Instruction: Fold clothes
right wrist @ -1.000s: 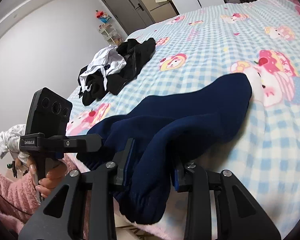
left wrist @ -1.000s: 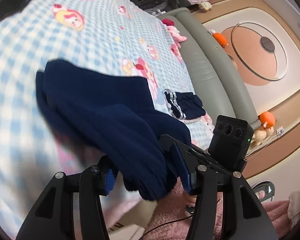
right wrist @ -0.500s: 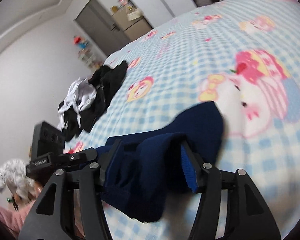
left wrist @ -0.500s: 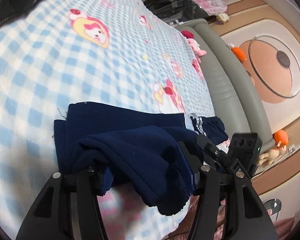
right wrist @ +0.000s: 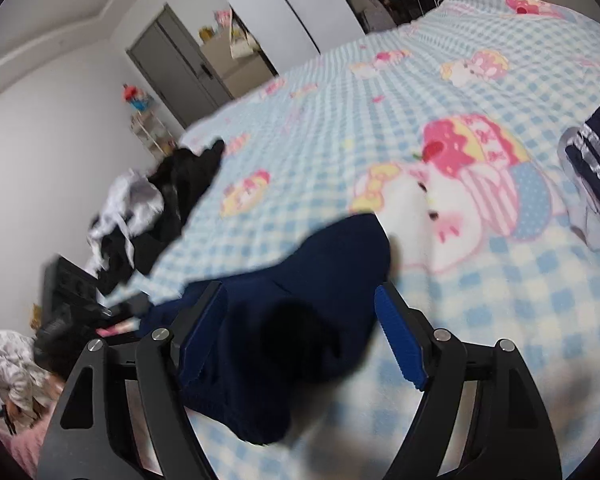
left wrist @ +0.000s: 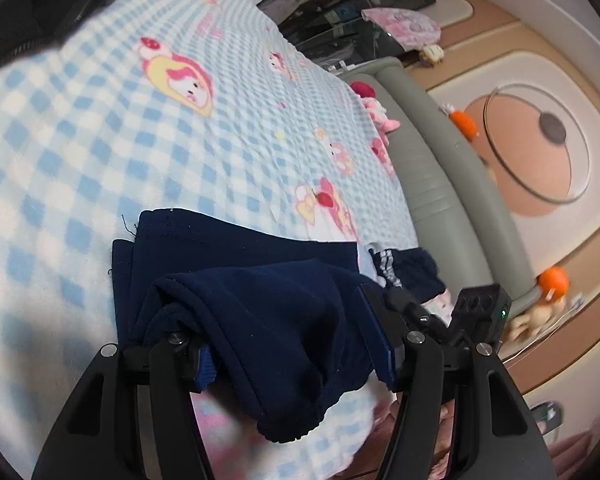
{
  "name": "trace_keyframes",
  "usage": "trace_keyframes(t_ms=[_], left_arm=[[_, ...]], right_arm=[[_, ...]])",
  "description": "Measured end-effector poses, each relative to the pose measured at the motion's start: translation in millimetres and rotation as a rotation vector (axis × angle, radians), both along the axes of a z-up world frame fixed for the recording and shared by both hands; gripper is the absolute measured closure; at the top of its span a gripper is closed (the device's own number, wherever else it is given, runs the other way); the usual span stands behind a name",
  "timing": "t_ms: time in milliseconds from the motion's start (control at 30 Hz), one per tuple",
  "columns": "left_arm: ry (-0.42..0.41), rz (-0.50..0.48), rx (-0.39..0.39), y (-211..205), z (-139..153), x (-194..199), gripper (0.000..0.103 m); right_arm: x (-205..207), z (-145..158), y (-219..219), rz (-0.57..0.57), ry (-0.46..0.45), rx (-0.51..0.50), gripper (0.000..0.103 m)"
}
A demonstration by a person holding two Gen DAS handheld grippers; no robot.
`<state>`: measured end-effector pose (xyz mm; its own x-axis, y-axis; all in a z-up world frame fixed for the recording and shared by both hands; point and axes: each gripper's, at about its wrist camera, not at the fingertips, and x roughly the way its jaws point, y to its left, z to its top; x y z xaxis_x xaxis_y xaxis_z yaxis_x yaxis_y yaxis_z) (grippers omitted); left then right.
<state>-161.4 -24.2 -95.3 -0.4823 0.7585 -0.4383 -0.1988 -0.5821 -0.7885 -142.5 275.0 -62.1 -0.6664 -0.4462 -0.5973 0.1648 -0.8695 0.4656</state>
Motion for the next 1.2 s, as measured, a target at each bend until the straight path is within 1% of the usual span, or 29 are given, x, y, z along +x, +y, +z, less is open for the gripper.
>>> trace_keyframes(t_ms=[133, 167, 233, 300, 333, 400, 433, 500, 533, 600, 633, 700, 733, 767, 833, 900, 933, 967, 1000, 1033, 1100, 1167, 1200], left_arm=[[0.047, -0.018, 0.046, -1.7, 12.2, 6.8, 0.041], [0.045, -0.015, 0.052, -3.7, 12.2, 7.2, 0.041], [0.040, -0.009, 0.064, -7.9, 11.9, 7.9, 0.041], [0.015, 0.009, 0.072, -11.8, 6.4, 6.4, 0.041], [0.004, 0.017, 0.075, -13.1, 3.8, 5.4, 0.041], [0.003, 0.010, 0.070, -12.4, 3.3, 3.1, 0.041], [0.016, -0.002, 0.067, -11.4, 6.2, 3.4, 0.040], [0.037, -0.029, 0.062, -9.6, 11.6, 4.0, 0.040], [0.024, -0.045, 0.067, -10.2, 11.3, 3.7, 0.039], [-0.014, -0.055, 0.073, -12.3, 5.1, 6.0, 0.039], [-0.031, -0.056, 0.073, -13.1, 1.5, 8.0, 0.039], [-0.075, -0.065, 0.073, -12.8, -8.4, 14.6, 0.039], [-0.093, -0.075, 0.078, -11.1, -12.1, 18.5, 0.039], [-0.100, -0.082, 0.079, -8.9, -14.5, 22.3, 0.039], [-0.091, -0.079, 0.053, -1.2, -16.4, 31.1, 0.038], [-0.058, -0.069, -0.022, 7.5, -13.5, 32.9, 0.039], [-0.046, -0.060, -0.042, 10.3, -12.3, 31.9, 0.044], [-0.036, -0.052, -0.060, 12.6, -10.6, 31.1, 0.051], [-0.035, -0.046, -0.066, 13.2, -7.1, 31.3, 0.063], [-0.033, -0.044, -0.071, 13.9, -3.3, 32.0, 0.068], [-0.022, -0.068, -0.085, 16.1, 12.1, 41.5, 0.072], [-0.032, -0.086, -0.100, 15.7, 20.6, 52.4, 0.072], [-0.044, -0.094, -0.096, 14.8, 23.5, 59.4, 0.072]], right_arm=[[-0.7, -8.8, -2.4, -0.014, -0.033, 0.061, 0.025], [-1.0, -7.6, 0.3, -0.022, -0.030, 0.057, 0.025], [-0.9, -0.6, 3.9, 0.018, -0.020, 0.046, 0.025], [-0.4, 6.6, 6.8, 0.060, -0.008, 0.039, 0.034], [3.3, 12.4, 2.7, 0.099, 0.010, 0.067, 0.039], [10.7, 23.9, -5.6, 0.176, 0.048, 0.124, 0.039], [15.6, 27.9, -10.8, 0.208, 0.067, 0.149, 0.039], [24.7, 30.0, -19.8, 0.235, 0.090, 0.196, 0.039], [28.7, 28.0, -24.5, 0.232, 0.094, 0.242, 0.039], [29.2, 18.1, -29.4, 0.236, 0.046, 0.297, 0.039], [26.1, 7.7, -29.8, 0.255, -0.028, 0.288, 0.040], [26.7, -6.6, -26.3, 0.292, -0.118, 0.170, 0.044], [29.0, -12.5, -24.4, 0.309, -0.154, 0.083, 0.044], [31.9, -16.4, -24.0, 0.319, -0.174, 0.010, 0.044], [35.3, -22.4, -27.5, 0.328, -0.186, -0.079, 0.043], [30.7, -29.4, -33.5, 0.301, -0.185, -0.056, 0.044], [25.6, -34.9, -35.3, 0.285, -0.188, -0.044, 0.051], [22.5, -37.5, -35.7, 0.274, -0.197, -0.050, 0.067], [20.7, -38.1, -34.4, 0.259, -0.215, -0.064, 0.073], [19.4, -38.1, -33.1, 0.247, -0.231, -0.079, 0.080], [28.1, -26.5, -30.4, 0.255, -0.226, -0.129, 0.081], [44.9, -11.3, -30.2, 0.270, -0.210, -0.159, 0.081], [54.9, -9.0, -30.9, 0.275, -0.221, -0.167, 0.081]])
